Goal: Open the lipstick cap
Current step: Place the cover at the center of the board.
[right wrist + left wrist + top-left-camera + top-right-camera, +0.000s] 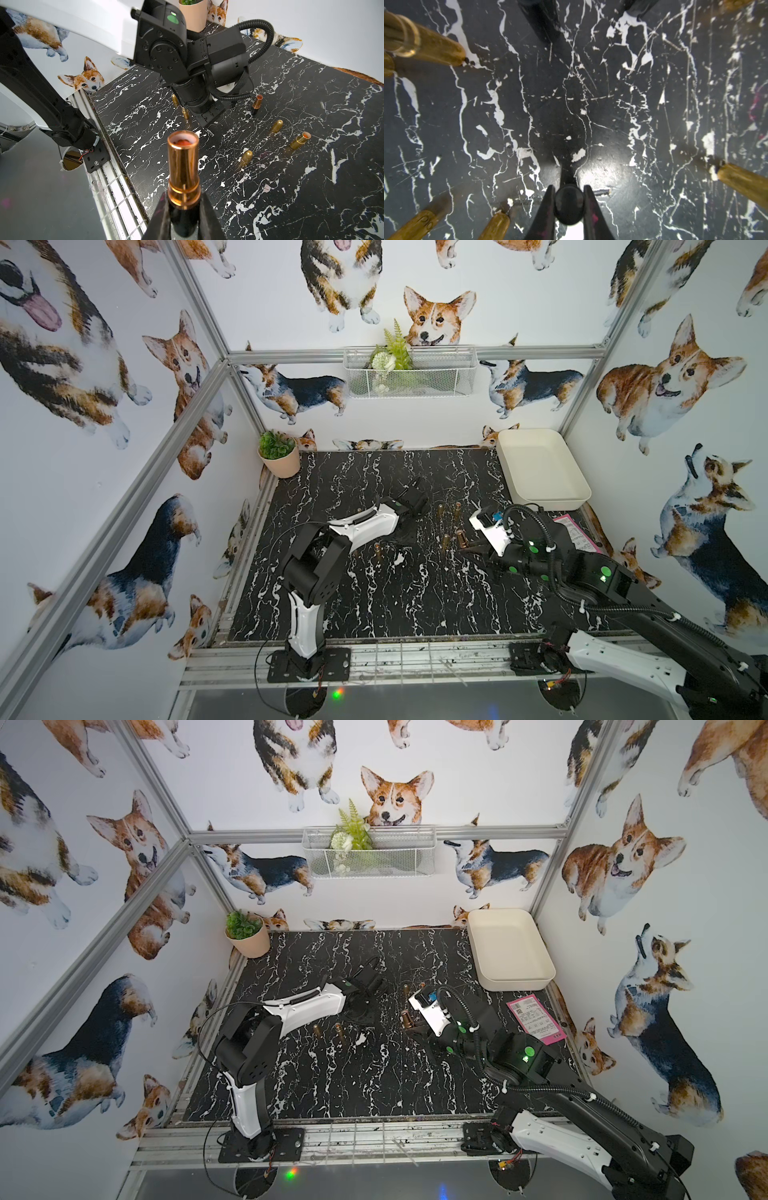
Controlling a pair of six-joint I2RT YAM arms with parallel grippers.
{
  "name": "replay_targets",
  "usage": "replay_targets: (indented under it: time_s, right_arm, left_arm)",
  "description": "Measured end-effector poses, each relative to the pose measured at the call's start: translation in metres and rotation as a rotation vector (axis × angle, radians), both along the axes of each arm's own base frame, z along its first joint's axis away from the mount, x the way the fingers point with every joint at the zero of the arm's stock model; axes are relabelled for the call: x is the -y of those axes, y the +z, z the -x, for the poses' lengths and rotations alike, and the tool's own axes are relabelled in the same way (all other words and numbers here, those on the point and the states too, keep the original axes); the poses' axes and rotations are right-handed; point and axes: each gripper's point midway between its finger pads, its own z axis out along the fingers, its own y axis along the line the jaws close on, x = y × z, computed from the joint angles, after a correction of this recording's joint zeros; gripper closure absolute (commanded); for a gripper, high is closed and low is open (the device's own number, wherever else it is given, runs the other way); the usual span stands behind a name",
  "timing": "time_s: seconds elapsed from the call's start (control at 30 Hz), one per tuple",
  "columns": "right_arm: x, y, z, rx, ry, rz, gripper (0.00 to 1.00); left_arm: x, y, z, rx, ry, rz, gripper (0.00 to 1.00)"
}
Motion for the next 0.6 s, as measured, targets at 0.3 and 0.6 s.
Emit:
replay_targets:
  time_s: [0.3, 0.6]
  right_arm:
    - [-0.001, -0.003, -0.002, -0.006, -0.003, 0.011, 0.93]
    - [-0.002, -0.006, -0.002, -0.010, -0.003, 0.016, 0.92]
  left_arm:
    - [0.002, -0.003, 0.001, 0.043, 0.005, 0.012, 0.98]
    - [0.000, 0.003, 0.008, 0.060, 0.023, 0.018, 1.00]
